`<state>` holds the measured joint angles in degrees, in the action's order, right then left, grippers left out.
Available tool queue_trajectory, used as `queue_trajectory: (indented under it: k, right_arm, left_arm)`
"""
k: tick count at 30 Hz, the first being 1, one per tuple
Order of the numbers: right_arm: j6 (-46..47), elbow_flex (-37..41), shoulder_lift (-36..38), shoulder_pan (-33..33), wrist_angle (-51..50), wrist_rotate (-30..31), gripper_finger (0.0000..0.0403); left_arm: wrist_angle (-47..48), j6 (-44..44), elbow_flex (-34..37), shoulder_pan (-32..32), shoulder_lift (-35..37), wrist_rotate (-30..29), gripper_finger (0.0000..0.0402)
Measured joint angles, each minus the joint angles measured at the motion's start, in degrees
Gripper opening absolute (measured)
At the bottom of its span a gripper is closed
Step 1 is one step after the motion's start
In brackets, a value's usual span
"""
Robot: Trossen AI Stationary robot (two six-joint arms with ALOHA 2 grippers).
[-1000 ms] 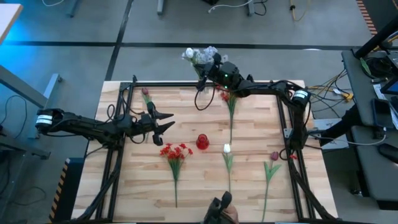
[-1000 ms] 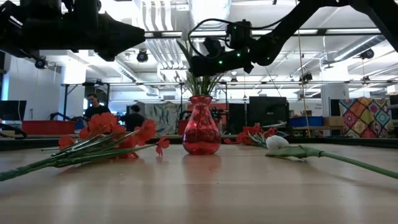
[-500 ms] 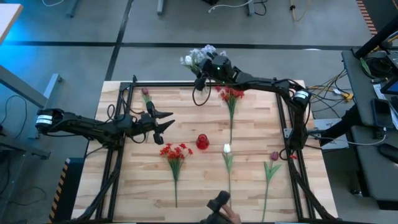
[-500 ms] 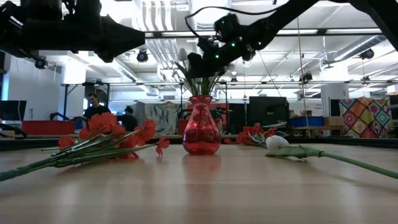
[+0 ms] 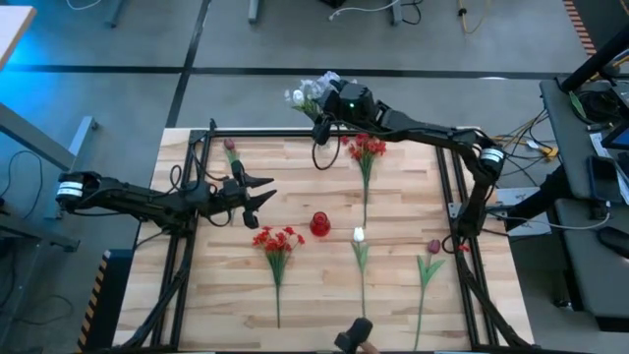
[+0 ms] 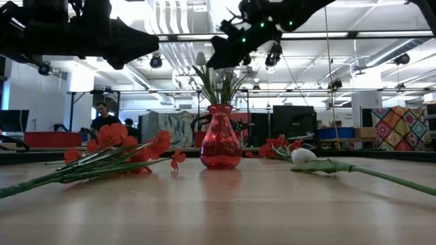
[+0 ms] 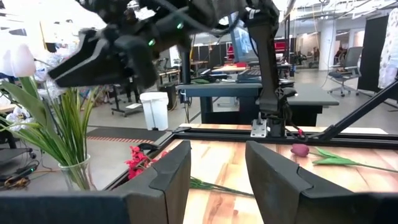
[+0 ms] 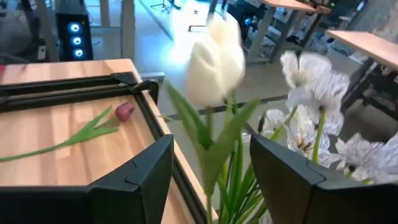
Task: Sort flowers into vase by color
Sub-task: Put the white tulip flower into the transparent vase
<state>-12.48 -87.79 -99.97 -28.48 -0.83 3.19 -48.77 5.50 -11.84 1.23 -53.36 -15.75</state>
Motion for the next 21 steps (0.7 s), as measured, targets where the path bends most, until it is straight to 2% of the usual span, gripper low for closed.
queue_trajectory:
  k: [3, 7, 13, 18, 21]
  right_arm:
    - [-1.0, 0.0, 1.6, 1.5, -2.5, 0.0, 0.0201]
    - [-2.8, 0.0, 3.1, 4.1, -5.4, 0.4, 0.0175]
    - [-5.1, 0.2, 4.6, 10.4, -8.8, 6.2, 0.0101]
    - [-5.1, 0.2, 5.4, 15.3, -14.1, 7.4, 0.0037]
    - [-4.6, 0.7, 5.4, 17.8, -16.0, 7.4, 0.0014]
  left_arm:
    - [0.0, 0.0, 0.0, 0.0, 0.0, 0.0, 0.0139]
    - [0.0, 0.0, 0.0, 0.0, 0.0, 0.0, 0.0139]
    - [0.2, 0.0, 0.0, 0.0, 0.0, 0.0, 0.0139]
    - [0.9, 0.0, 0.0, 0.0, 0.0, 0.0, 0.0139]
    - [1.6, 0.0, 0.0, 0.0, 0.0, 0.0, 0.0139]
